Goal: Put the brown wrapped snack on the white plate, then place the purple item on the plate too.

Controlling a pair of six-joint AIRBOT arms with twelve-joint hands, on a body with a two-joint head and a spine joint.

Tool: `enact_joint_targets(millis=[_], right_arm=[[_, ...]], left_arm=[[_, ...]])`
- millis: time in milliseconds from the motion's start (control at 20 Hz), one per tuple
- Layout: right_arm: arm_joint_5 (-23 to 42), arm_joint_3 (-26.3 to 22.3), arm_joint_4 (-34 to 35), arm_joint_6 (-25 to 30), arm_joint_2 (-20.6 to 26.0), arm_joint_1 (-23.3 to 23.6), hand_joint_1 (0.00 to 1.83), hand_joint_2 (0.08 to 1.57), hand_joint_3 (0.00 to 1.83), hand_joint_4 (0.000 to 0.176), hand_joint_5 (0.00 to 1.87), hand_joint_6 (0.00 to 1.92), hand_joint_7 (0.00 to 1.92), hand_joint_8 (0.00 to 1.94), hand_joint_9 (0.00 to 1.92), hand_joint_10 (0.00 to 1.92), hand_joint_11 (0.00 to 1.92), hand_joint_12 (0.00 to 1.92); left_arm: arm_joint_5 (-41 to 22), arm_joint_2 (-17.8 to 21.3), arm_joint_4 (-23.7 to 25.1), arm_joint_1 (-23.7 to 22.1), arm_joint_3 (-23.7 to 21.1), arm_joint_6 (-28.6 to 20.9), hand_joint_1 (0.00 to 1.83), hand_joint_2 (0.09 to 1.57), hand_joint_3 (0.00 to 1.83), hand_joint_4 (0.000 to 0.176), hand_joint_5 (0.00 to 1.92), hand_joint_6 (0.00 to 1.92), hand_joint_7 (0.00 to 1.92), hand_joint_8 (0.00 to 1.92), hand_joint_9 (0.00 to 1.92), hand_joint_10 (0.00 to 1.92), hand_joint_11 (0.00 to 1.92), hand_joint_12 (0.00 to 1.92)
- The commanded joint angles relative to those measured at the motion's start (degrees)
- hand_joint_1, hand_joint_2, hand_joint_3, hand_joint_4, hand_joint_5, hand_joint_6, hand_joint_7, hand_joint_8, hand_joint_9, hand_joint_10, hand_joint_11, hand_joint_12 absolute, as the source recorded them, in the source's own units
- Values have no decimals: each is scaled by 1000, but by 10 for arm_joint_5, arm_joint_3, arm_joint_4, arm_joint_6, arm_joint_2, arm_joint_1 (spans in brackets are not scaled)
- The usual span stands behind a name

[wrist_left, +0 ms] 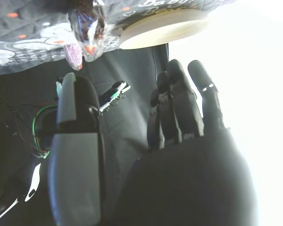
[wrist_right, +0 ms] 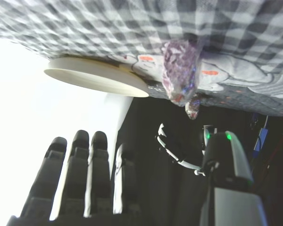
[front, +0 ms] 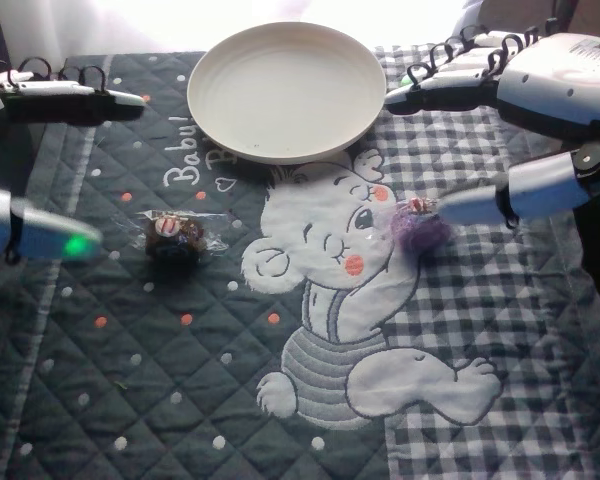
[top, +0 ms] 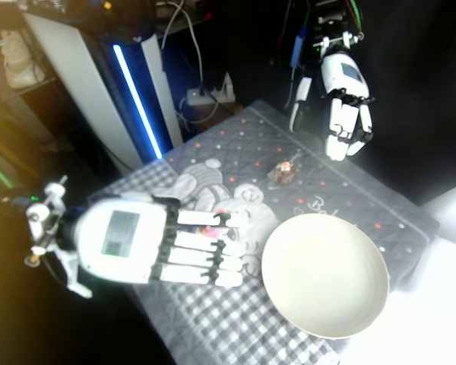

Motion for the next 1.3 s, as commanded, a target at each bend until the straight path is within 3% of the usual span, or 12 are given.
enact_joint_targets(millis=[0, 50, 250, 300, 400, 450, 600, 800, 900, 1000, 1150, 1250], right_arm=[[58, -1, 23, 4, -1, 7, 486, 1072, 2, 160, 182, 0, 87, 0, 50, 0, 0, 370], [58, -1, 23, 4, -1, 7, 461, 1073, 1, 173, 129, 1, 27, 2, 9, 0, 0, 200], [58, -1, 23, 4, -2, 7, 499, 1065, 2, 171, 112, 5, 28, 3, 7, 0, 0, 325], [58, -1, 23, 4, -2, 7, 473, 1063, 1, 175, 101, 1, 19, 0, 6, 0, 0, 332], [58, 0, 23, 4, -3, 7, 497, 1058, 0, 174, 106, 0, 20, 0, 4, 1, 0, 339], [58, 0, 23, 4, -4, 7, 506, 1056, 0, 176, 105, 0, 14, 1, 1, 0, 0, 310], [58, 0, 22, 4, -5, 7, 453, 1055, 2, 176, 81, 1, 7, 0, 0, 0, 0, 211], [59, 3, 23, 4, -8, 7, 473, 1061, 2, 163, 95, 6, 0, 0, 0, 0, 0, 170], [59, 4, 24, 4, -9, 7, 481, 1060, 0, 160, 104, 1, 7, 0, 0, 0, 0, 167], [59, 4, 24, 4, -9, 7, 462, 1056, 1, 166, 113, 0, 23, 1, 0, 0, 0, 247], [59, 4, 24, 4, -9, 7, 469, 1067, 2, 136, 130, 4, 32, 2, 1, 0, 0, 268], [59, 5, 24, 4, -11, 7, 457, 1071, 1, 138, 127, 1, 36, 1, 5, 1, 0, 297]], left_arm=[[-63, -2, -15, -5, 0, -3, 439, 936, 3, 137, 285, 3, 233, 4, 220, 6, 0, 522], [-63, -3, -15, -4, 0, -3, 431, 932, 1, 146, 261, 2, 193, 5, 180, 5, 0, 412], [-62, -3, -15, -3, 0, -3, 419, 925, 0, 142, 261, 1, 219, 6, 184, 4, 0, 326], [-59, -4, -14, -3, 0, -3, 504, 900, 0, 133, 290, 4, 268, 10, 235, 4, 0, 417], [-40, -14, -4, -4, 4, -3, 605, 854, 0, 160, 308, 7, 294, 11, 305, 23, 53, 471], [-25, -26, 5, -7, 11, -6, 638, 826, 0, 158, 338, 2, 327, 2, 362, 12, 79, 527], [16, -55, 28, -21, 31, -16, 778, 831, 0, 117, 406, 0, 483, 1, 546, 9, 3, 955], [66, -93, 48, -43, 68, -27, 823, 827, 0, 94, 439, 1, 581, 4, 649, 15, 20, 1034], [83, -109, 55, -53, 83, -27, 781, 846, 2, 117, 447, 1, 593, 1, 630, 1, 1, 1084], [98, -126, 57, -60, 98, -27, 769, 881, 8, 80, 528, 11, 641, 6, 634, 1, 0, 1093], [113, -154, 57, -72, 124, -27, 812, 846, 0, 74, 595, 3, 684, 3, 671, 9, 92, 1038], [120, -167, 57, -79, 134, -27, 877, 886, 1, 51, 669, 3, 755, 7, 758, 24, 172, 974]])
